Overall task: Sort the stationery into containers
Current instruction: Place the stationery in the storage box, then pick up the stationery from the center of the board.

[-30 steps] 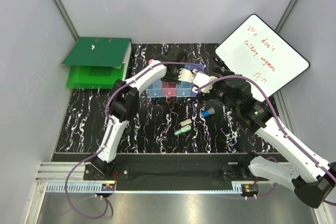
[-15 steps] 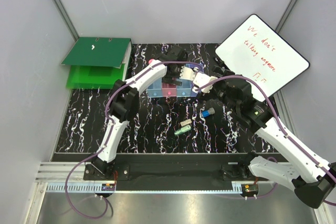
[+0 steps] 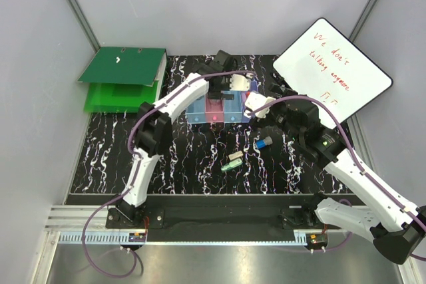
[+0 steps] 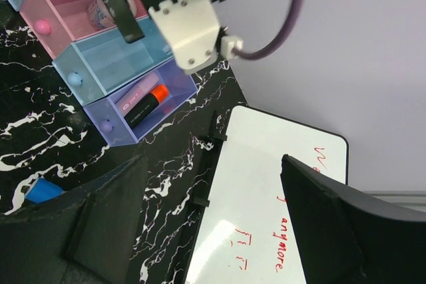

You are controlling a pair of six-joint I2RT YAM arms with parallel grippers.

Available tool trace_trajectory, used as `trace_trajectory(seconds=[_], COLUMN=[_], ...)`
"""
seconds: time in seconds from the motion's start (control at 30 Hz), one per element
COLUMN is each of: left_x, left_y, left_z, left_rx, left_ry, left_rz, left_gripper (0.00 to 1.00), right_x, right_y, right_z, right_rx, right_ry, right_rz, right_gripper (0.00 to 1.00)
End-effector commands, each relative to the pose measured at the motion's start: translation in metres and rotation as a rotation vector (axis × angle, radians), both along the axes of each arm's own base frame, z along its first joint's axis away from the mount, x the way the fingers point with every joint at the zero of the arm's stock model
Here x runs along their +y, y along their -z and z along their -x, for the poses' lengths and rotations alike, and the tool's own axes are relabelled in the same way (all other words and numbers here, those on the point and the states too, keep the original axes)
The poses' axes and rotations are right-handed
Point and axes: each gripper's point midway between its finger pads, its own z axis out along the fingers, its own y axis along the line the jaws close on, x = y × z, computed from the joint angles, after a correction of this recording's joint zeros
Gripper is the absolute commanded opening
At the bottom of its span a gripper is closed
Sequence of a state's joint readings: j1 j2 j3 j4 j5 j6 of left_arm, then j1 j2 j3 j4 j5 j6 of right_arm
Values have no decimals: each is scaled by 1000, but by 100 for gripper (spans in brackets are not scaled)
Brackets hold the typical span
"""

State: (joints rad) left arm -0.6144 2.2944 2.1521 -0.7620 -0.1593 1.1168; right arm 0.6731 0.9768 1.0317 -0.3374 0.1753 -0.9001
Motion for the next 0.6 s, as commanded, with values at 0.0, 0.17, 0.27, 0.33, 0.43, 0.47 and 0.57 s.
trace_trajectory(seconds=[0.0,0.17,0.27,0.33,0.43,0.47,0.57], left_x=[1,19,26,28,24,21,24], left_y=[-113,-129,-139,-157,-154,-143,-147], left_z=[31,81,121,153,199,214,237], left_rx=[-141,-64,21,74,226,292,337], left_ry=[-45,-133,-174,-182,-173,-162,-147], left_rz=[209,355,495,621,748,760,804], left_gripper=[99,99,98,98,99,99,99], right_x=[-7,-8,-13,-17,-24,-25,-16], right_y=[4,53,89,119,153,156,171], right_z=[6,30,48,60,68,68,66], right_rx=[18,160,243,324,393,391,408], right_ry=[11,-72,-146,-201,-251,-263,-314], right_rz=[6,100,199,290,410,435,454], right_gripper=[88,86,86,86,86,86,85])
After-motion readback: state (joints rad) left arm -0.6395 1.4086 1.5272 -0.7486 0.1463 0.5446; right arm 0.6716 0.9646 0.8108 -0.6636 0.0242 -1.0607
